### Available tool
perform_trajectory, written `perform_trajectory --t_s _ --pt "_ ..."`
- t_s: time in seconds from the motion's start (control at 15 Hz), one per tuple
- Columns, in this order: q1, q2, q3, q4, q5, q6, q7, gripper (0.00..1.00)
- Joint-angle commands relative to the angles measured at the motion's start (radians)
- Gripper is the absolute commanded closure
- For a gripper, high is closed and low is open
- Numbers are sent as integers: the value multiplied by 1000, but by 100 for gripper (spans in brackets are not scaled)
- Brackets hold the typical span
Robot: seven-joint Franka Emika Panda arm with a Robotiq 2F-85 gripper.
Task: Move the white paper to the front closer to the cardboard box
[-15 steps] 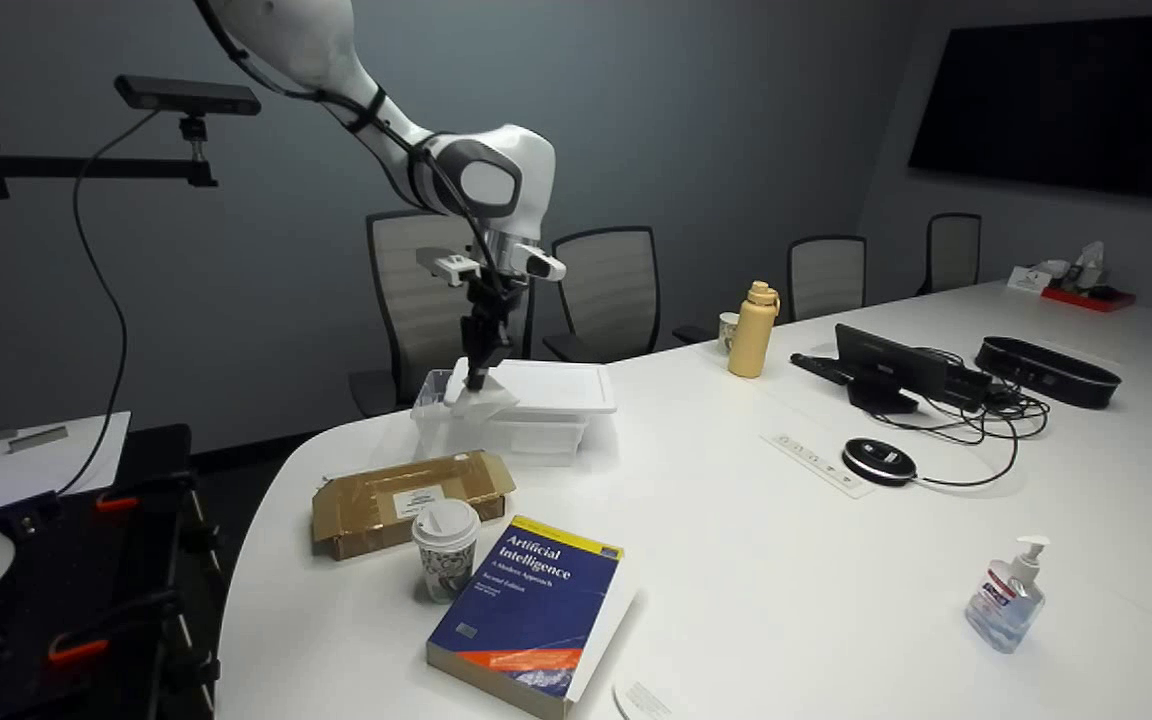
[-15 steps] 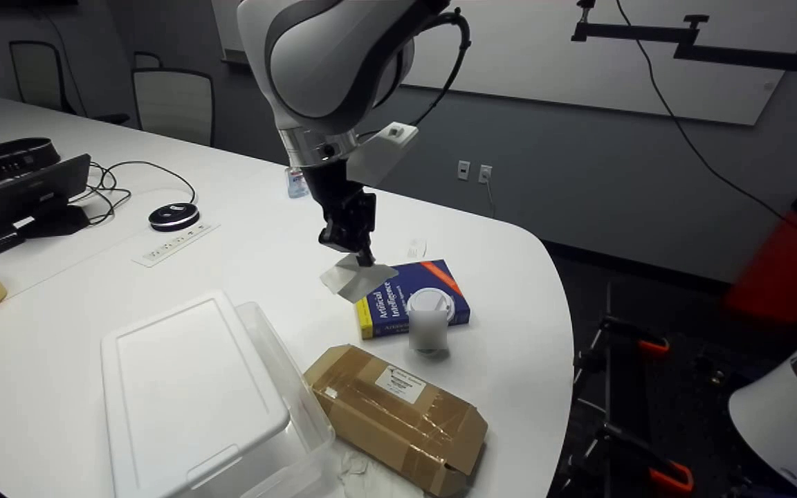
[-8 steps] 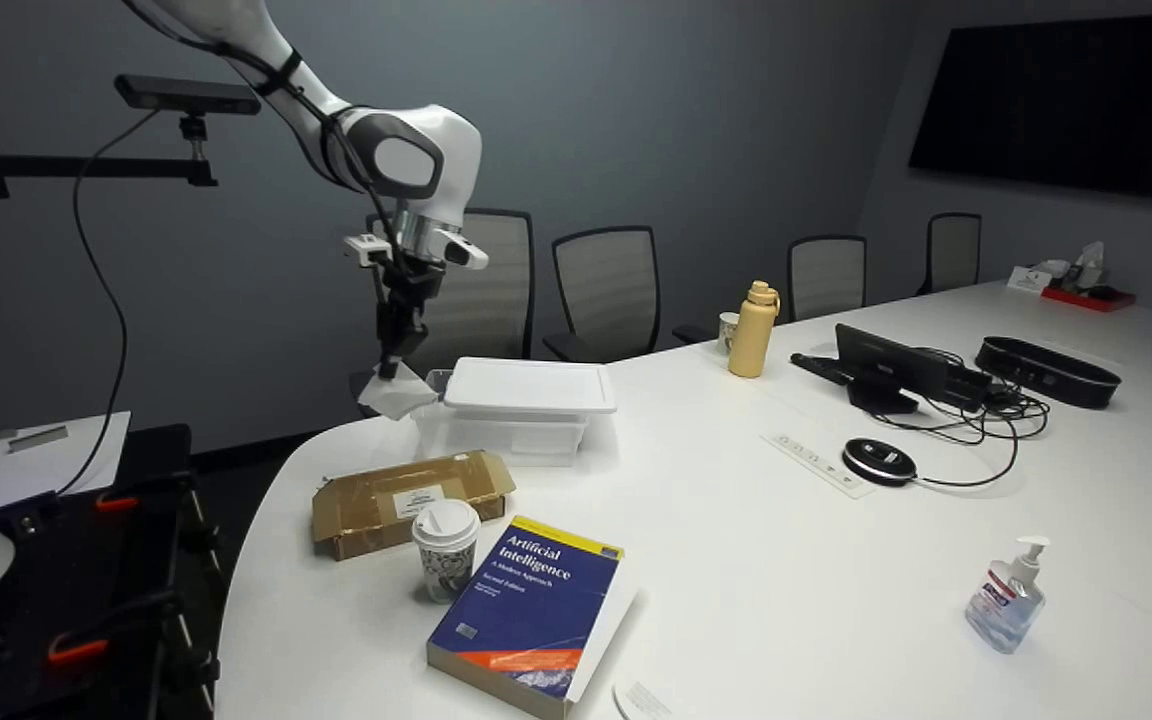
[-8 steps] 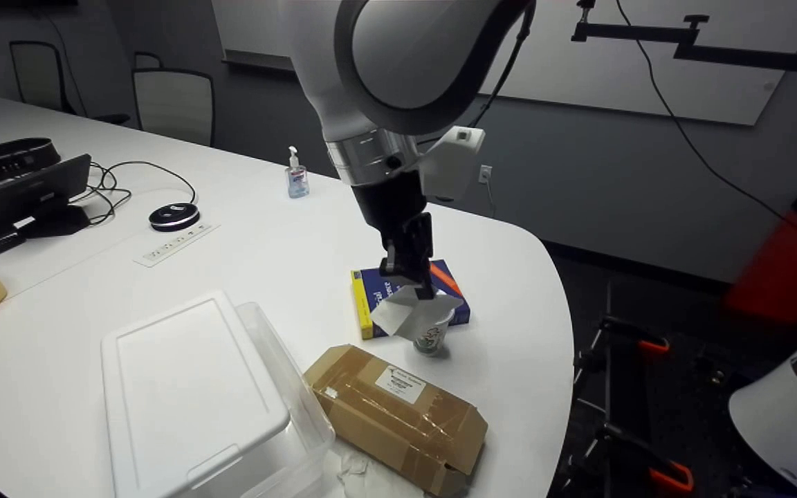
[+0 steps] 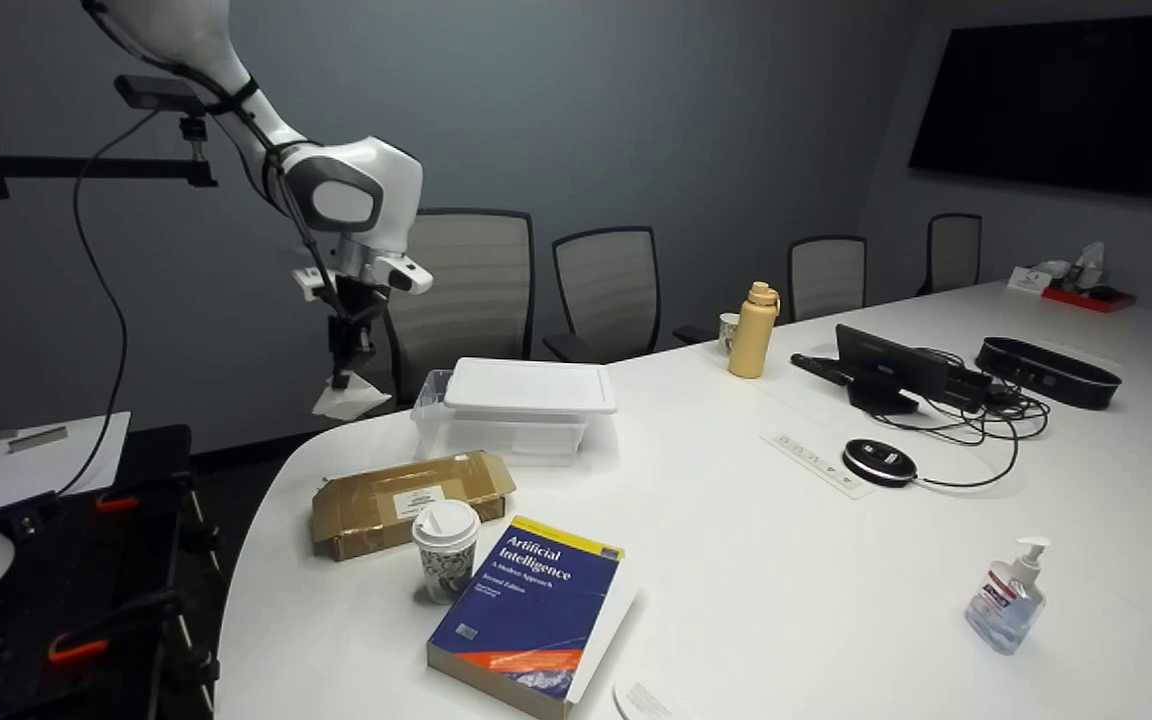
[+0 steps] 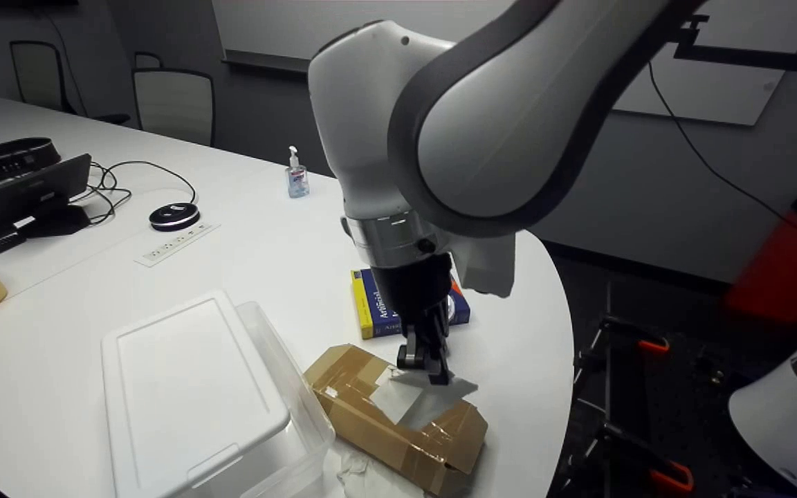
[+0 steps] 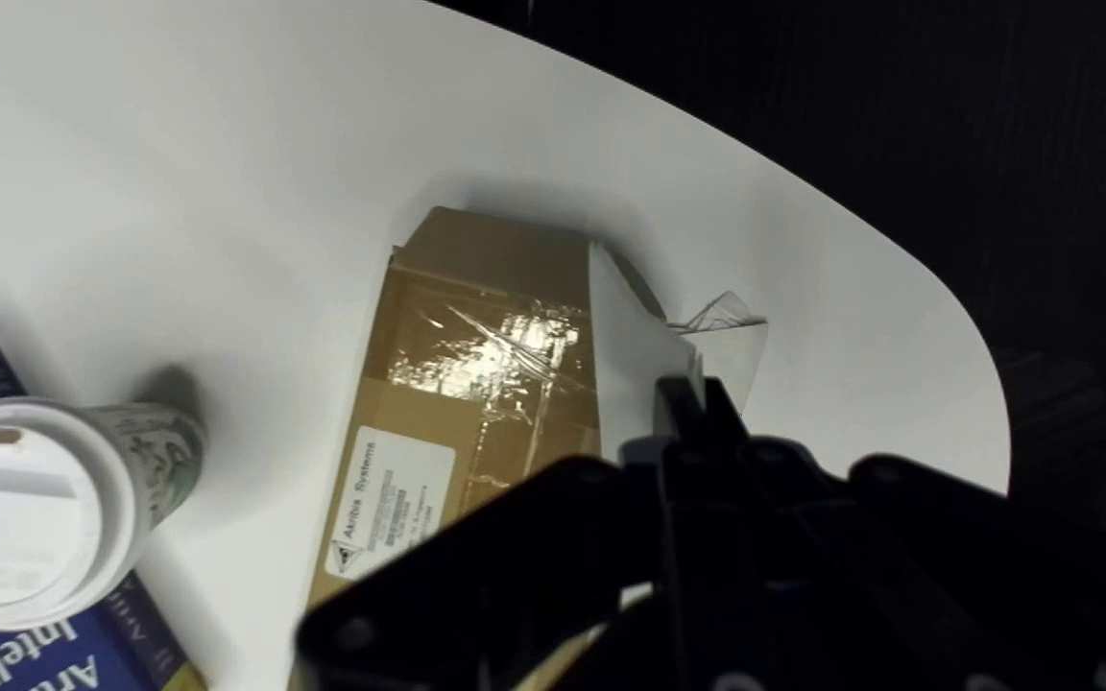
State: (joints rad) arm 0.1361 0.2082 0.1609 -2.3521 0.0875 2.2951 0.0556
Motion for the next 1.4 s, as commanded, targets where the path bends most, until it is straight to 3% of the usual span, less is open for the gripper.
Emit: perform_trajectory --t_s 0.0,1.13,1.2,1.27,1.33 --pt "12 51 26 -30 66 131 -45 100" --pt "9 315 118 25 141 356 -60 100" --pt "7 322 118 31 141 357 -59 74" --pt "7 330 113 37 136 362 -58 73" --pt "9 333 107 43 130 363 -52 66"
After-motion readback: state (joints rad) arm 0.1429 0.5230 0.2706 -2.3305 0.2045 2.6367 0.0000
